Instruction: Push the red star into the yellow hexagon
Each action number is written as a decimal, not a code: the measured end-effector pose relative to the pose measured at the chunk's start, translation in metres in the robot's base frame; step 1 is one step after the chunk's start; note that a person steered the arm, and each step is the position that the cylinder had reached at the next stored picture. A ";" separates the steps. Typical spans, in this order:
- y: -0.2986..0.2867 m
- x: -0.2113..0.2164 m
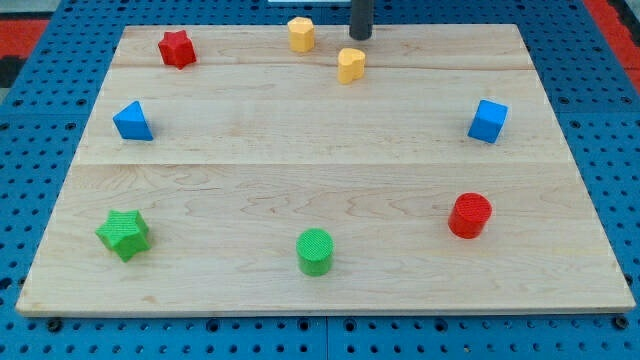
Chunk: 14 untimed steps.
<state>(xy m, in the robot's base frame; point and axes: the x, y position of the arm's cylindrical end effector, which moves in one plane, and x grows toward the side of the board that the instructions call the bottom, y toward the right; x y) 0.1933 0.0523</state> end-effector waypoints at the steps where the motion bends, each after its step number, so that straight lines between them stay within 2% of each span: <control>1: -0.027 0.001; 2: -0.089 -0.001; 4: -0.141 0.014; 5: -0.140 0.017; 6: -0.110 0.076; 7: -0.179 0.116; 8: -0.293 0.101; 9: -0.353 0.067; 10: -0.286 0.048; 11: -0.228 0.050; 12: -0.204 0.048; 13: -0.210 0.038; 14: -0.169 0.039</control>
<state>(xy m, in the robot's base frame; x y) 0.2321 -0.1164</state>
